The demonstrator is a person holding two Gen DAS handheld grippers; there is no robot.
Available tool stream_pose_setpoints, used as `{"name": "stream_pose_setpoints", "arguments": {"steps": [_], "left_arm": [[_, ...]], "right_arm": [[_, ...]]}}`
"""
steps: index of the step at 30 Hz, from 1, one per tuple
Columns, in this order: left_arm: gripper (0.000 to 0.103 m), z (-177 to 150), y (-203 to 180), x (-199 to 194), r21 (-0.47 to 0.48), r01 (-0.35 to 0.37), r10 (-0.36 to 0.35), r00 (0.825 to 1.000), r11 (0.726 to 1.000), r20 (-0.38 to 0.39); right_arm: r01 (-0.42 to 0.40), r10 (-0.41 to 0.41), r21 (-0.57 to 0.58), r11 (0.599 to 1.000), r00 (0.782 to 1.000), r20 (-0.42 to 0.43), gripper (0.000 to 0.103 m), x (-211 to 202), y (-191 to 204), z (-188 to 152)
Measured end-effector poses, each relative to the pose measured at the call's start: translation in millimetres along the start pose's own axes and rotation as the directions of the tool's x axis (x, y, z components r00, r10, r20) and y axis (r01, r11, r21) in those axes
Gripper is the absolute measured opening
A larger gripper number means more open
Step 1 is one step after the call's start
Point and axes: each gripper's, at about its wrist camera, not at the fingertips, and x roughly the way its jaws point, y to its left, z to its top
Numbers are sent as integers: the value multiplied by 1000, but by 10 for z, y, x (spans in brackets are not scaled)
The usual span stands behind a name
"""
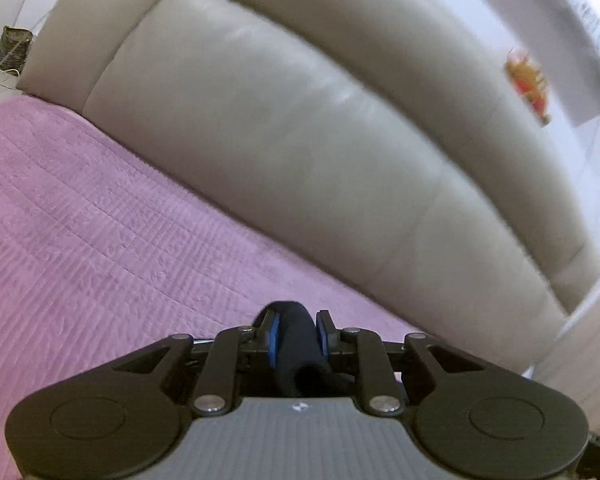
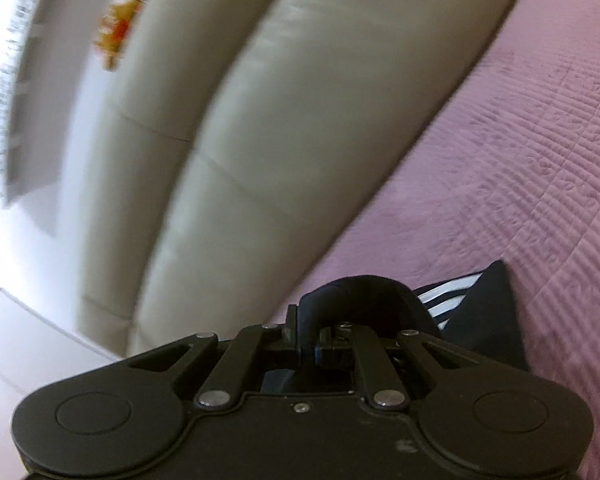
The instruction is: Fold large clothes
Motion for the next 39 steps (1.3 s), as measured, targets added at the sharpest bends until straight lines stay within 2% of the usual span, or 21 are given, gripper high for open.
{"name": "stream_pose_setpoints", "arguments": {"steps": [3,6,7,8,10,13,14,15,16,18,20,21,22,23,25,27,29,32,34,36,39], "left_arm": [[30,-1,192,333,-1,-44,44,999,999,-10],[44,19,393,432,-29,-85,85,996,996,9],[47,12,435,407,-42,-76,77,997,996,15],[51,-10,456,378,-32,-62,62,998,998,14],[56,-91,388,344,66,-33,36,998,997,-45],[59,-417,147,378,258,71,-14,976,964,-216],[59,-558,48,450,317,103,-11,960,943,-279],[59,-710,-59,557,377,125,7,943,918,-332],[59,-836,-146,678,428,125,38,935,895,-352],[64,-1005,-250,927,487,75,95,944,870,-315],[71,-1083,-267,1176,538,-34,154,972,842,-179],[74,-1095,-233,1305,550,-135,219,972,824,-89],[77,-1061,-148,1429,529,-227,284,959,818,-27],[90,-987,-24,1517,479,-272,318,948,834,-16],[90,-815,212,1511,361,-310,346,938,879,-35],[87,-719,341,1382,360,-337,381,923,870,-59],[87,-669,476,1194,388,-280,355,925,878,-136],[87,-617,754,764,304,-98,197,929,948,-314],[88,-688,920,447,247,-5,107,910,969,-401],[89,-816,980,214,239,44,74,884,970,-461],[89,-1058,1055,-21,286,64,97,851,956,-516]], "right_arm": [[31,-33,-48,998,999,-42,21,352,-149,16],[16,-17,-76,997,1000,-7,56,309,-198,-13],[5,-1,-113,994,999,32,81,217,-190,-46],[9,3,-163,987,997,74,86,114,-161,-86],[24,0,-285,958,997,83,86,-29,-65,-219],[-7,-51,-492,871,993,-105,87,141,157,-529],[-2,-109,-555,832,980,-167,85,297,228,-647],[20,-199,-609,793,953,-229,85,532,281,-777],[43,-261,-629,776,930,-259,85,756,284,-862],[82,-290,-622,779,926,-240,85,1117,204,-908],[147,-306,-621,770,939,-157,83,1401,108,-828],[190,-321,-615,765,941,-109,80,1490,72,-754],[219,-327,-591,776,942,-80,77,1522,48,-655],[241,-334,-561,792,940,-68,77,1502,47,-568],[261,-348,-539,801,935,-64,79,1296,74,-441],[183,-291,-550,815,950,-114,83,960,51,-377],[106,-243,-534,839,951,-193,83,631,-17,-354],[13,-175,-480,877,939,-294,84,73,-168,-485],[-16,-159,-470,883,930,-331,85,-264,-241,-645],[-12,-179,-500,866,926,-332,85,-545,-298,-836],[64,-267,-542,838,914,-304,85,-863,-399,-1150]]}}
